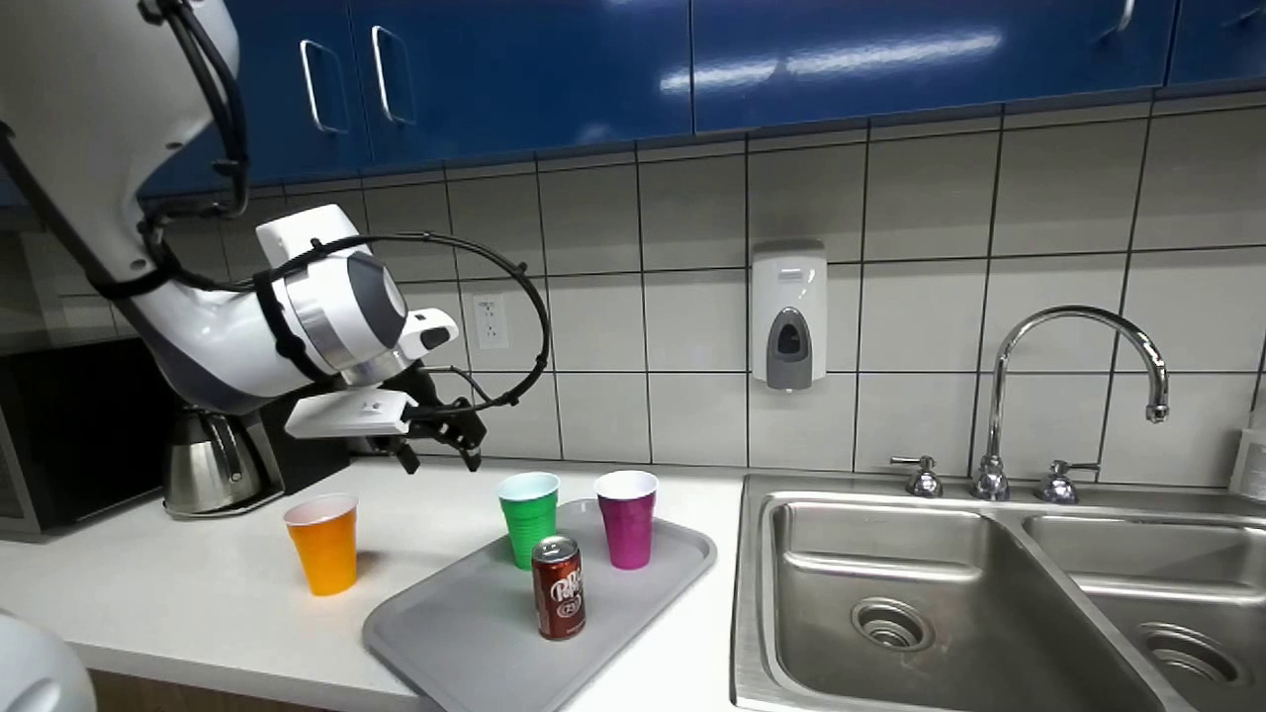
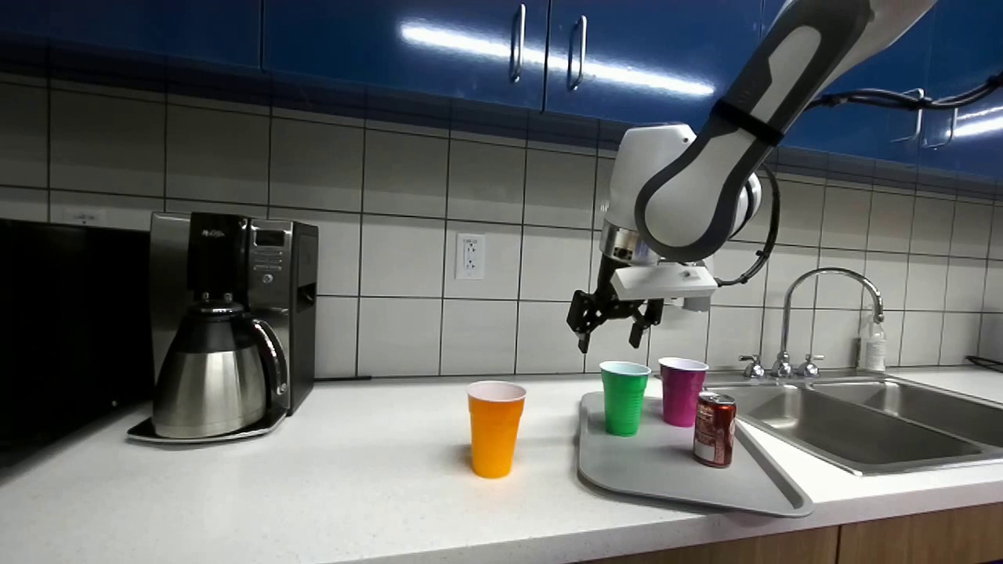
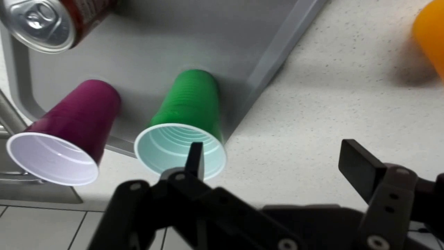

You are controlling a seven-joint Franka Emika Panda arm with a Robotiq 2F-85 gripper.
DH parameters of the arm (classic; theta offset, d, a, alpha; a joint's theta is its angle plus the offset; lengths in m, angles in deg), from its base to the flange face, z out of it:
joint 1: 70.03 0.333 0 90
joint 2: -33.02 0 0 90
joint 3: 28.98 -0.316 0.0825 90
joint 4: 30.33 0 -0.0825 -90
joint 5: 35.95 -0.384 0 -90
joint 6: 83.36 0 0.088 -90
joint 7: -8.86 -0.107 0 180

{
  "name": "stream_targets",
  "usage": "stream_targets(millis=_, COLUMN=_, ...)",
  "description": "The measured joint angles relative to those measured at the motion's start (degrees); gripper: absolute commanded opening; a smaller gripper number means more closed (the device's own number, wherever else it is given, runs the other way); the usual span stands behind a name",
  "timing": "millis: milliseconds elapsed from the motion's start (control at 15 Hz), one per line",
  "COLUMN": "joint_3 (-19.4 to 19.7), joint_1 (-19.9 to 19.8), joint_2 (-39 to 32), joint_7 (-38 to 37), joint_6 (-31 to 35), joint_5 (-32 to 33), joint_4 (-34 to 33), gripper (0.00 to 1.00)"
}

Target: Remove the cups from the grey tray.

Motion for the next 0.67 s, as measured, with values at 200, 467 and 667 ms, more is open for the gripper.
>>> stream_targets(millis=200, joint_3=0.92, joint_1=-2.14, joint_2=-0.29, joint_7=-4.54, joint_6=-0.44, joint_5=4.85, joint_4=-0.34, gripper=1.0)
stream_targets(millis=467, joint_3=1.37, joint_1=-3.6, joint_2=-2.09, joint_7=-11.52, joint_6=-2.6, joint_5=11.2, joint_4=-2.33, gripper=1.0)
stream_targets(millis=667, joint_3=1.41, joint_1=-3.67, joint_2=-4.98, joint_7=-15.11, joint_6=-4.64, joint_5=13.68, joint_4=-5.04, gripper=1.0)
